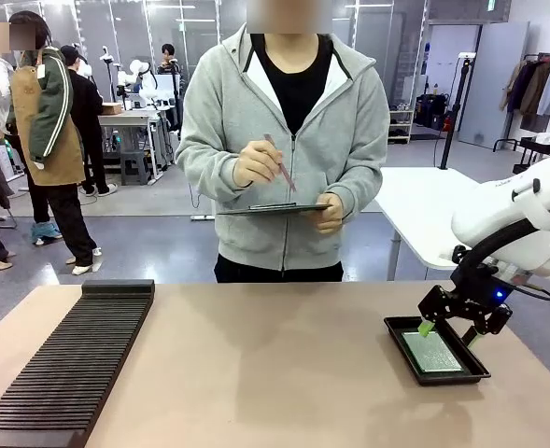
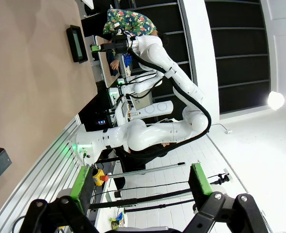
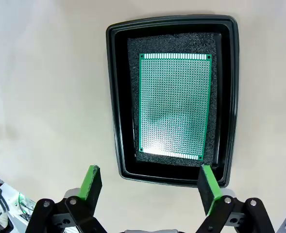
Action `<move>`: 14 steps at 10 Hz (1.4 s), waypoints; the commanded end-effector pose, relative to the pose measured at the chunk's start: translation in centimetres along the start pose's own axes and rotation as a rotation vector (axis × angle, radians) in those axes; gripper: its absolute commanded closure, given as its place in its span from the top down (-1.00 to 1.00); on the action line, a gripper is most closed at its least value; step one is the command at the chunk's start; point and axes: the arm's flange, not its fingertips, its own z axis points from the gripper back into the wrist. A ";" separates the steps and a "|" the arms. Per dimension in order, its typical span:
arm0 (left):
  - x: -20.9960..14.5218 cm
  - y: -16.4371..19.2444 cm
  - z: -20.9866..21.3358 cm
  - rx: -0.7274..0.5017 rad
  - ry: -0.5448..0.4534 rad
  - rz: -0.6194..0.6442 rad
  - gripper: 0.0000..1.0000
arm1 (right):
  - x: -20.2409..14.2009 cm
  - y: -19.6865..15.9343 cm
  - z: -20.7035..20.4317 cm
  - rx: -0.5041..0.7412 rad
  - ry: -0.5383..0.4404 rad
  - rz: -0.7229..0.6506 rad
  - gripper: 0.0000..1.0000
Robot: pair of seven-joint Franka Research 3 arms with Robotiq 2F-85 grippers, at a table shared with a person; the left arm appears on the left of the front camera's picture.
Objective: Inspect the PCB.
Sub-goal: Place the Blank PCB in the ESD tray.
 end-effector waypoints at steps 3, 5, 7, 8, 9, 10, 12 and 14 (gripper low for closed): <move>0.0 -0.1 0.1 -0.003 -0.001 -0.004 1.00 | 0.1 0.1 -0.2 0.007 0.001 0.003 1.00; 0.0 -0.1 0.1 -0.003 -0.001 -0.004 1.00 | 0.1 0.1 -0.2 0.007 0.001 0.003 1.00; 0.0 -0.1 0.1 -0.003 -0.001 -0.004 1.00 | 0.1 0.1 -0.2 0.007 0.001 0.003 1.00; 0.0 -0.1 0.1 -0.003 -0.001 -0.004 1.00 | 0.1 0.1 -0.2 0.007 0.001 0.003 1.00; 0.0 -0.1 0.1 -0.003 -0.001 -0.004 1.00 | 0.1 0.1 -0.2 0.007 0.001 0.003 1.00; 0.0 -0.1 0.1 -0.003 -0.001 -0.004 1.00 | 0.1 0.1 -0.2 0.007 0.001 0.003 1.00; 0.0 -0.1 0.1 -0.003 -0.001 -0.004 1.00 | 0.1 0.1 -0.2 0.007 0.001 0.003 1.00; 0.0 -0.1 0.1 -0.003 -0.001 -0.004 1.00 | 0.1 0.1 -0.2 0.007 0.001 0.003 1.00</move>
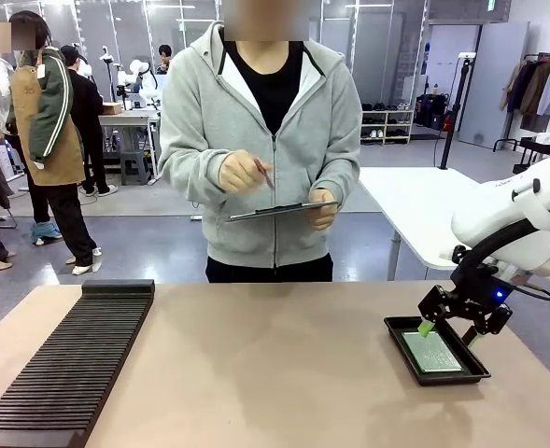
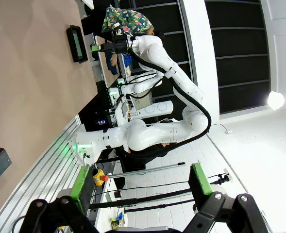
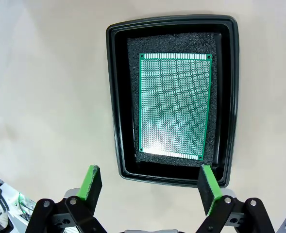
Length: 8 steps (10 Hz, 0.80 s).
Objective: Inspect the PCB.
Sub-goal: Place the Blank PCB in the ESD tray.
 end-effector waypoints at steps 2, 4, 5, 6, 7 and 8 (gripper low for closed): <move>0.0 -0.1 0.1 -0.003 -0.001 -0.004 1.00 | 0.1 0.1 -0.2 0.007 0.001 0.003 1.00; 0.0 -0.1 0.1 -0.003 -0.001 -0.004 1.00 | 0.1 0.1 -0.2 0.007 0.001 0.003 1.00; 0.0 -0.1 0.1 -0.003 -0.001 -0.004 1.00 | 0.1 0.1 -0.2 0.007 0.001 0.003 1.00; 0.0 -0.1 0.1 -0.003 -0.001 -0.004 1.00 | 0.1 0.1 -0.2 0.007 0.001 0.003 1.00; 0.0 -0.1 0.1 -0.003 -0.001 -0.004 1.00 | 0.1 0.1 -0.2 0.007 0.001 0.003 1.00; 0.0 -0.1 0.1 -0.003 -0.001 -0.004 1.00 | 0.1 0.1 -0.2 0.007 0.001 0.003 1.00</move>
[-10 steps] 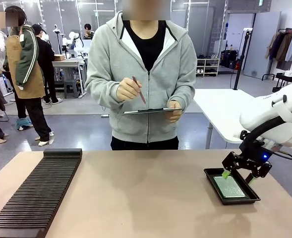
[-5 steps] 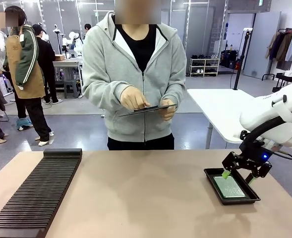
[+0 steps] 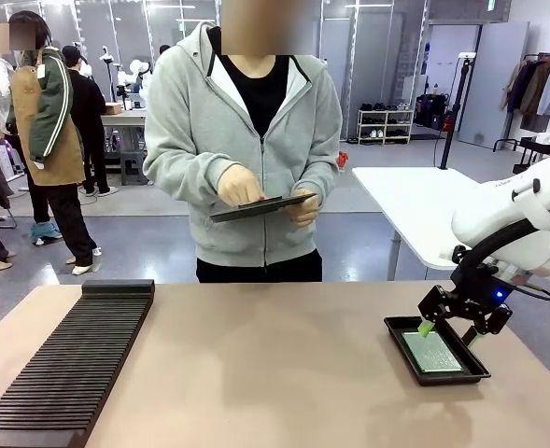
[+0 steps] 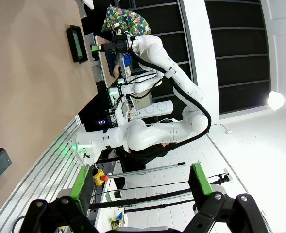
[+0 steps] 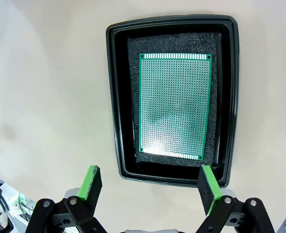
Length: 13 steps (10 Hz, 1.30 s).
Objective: Inspect the PCB.
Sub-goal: Place the Blank PCB in the ESD tray.
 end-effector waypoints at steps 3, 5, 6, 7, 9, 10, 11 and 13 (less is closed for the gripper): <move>0.0 -0.1 0.1 -0.003 -0.001 -0.004 1.00 | 0.1 0.1 -0.2 0.007 0.001 0.003 1.00; 0.0 -0.1 0.1 -0.003 -0.001 -0.004 1.00 | 0.1 0.1 -0.2 0.007 0.001 0.003 1.00; 0.0 -0.1 0.1 -0.003 -0.001 -0.004 1.00 | 0.1 0.1 -0.2 0.007 0.001 0.003 1.00; 0.0 -0.1 0.1 -0.003 -0.001 -0.004 1.00 | 0.1 0.1 -0.2 0.007 0.001 0.003 1.00; 0.0 -0.1 0.1 -0.003 -0.001 -0.004 1.00 | 0.1 0.1 -0.2 0.007 0.001 0.003 1.00; 0.0 -0.1 0.1 -0.003 -0.001 -0.004 1.00 | 0.1 0.1 -0.2 0.007 0.001 0.003 1.00; 0.0 -0.1 0.1 -0.003 -0.001 -0.004 1.00 | 0.1 0.1 -0.2 0.007 0.001 0.003 1.00; 0.0 -0.1 0.1 -0.003 -0.001 -0.004 1.00 | 0.1 0.1 -0.2 0.007 0.001 0.003 1.00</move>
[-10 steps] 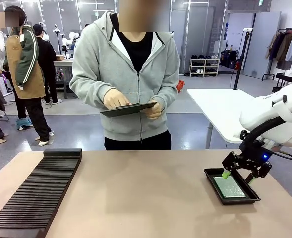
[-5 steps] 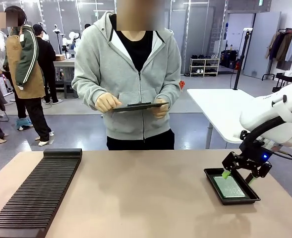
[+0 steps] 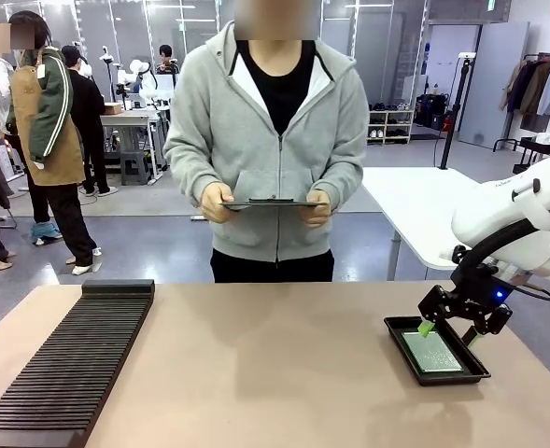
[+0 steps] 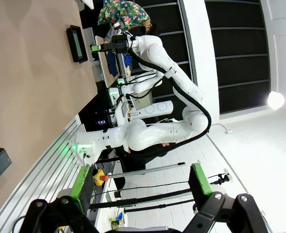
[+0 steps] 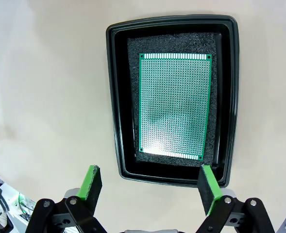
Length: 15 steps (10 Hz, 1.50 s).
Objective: Inspect the PCB.
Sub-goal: Place the Blank PCB in the ESD tray.
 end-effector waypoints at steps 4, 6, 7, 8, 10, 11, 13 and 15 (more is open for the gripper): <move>0.0 -0.1 0.1 -0.003 -0.001 -0.004 1.00 | 0.1 0.1 -0.2 0.007 0.001 0.003 1.00; 0.0 -0.1 0.1 -0.003 -0.001 -0.004 1.00 | 0.1 0.1 -0.2 0.007 0.001 0.003 1.00; 0.0 -0.1 0.1 -0.003 -0.001 -0.004 1.00 | 0.1 0.1 -0.2 0.007 0.001 0.003 1.00; 0.0 -0.1 0.1 -0.003 -0.001 -0.004 1.00 | 0.1 0.1 -0.2 0.007 0.001 0.003 1.00; 0.0 -0.1 0.1 -0.003 -0.001 -0.004 1.00 | 0.1 0.1 -0.2 0.007 0.001 0.003 1.00; 0.0 -0.1 0.1 -0.003 -0.001 -0.004 1.00 | 0.1 0.1 -0.2 0.007 0.001 0.003 1.00; 0.0 -0.1 0.1 -0.003 -0.001 -0.004 1.00 | 0.1 0.1 -0.2 0.007 0.001 0.003 1.00; 0.0 -0.1 0.1 -0.003 -0.001 -0.004 1.00 | 0.1 0.1 -0.2 0.007 0.001 0.003 1.00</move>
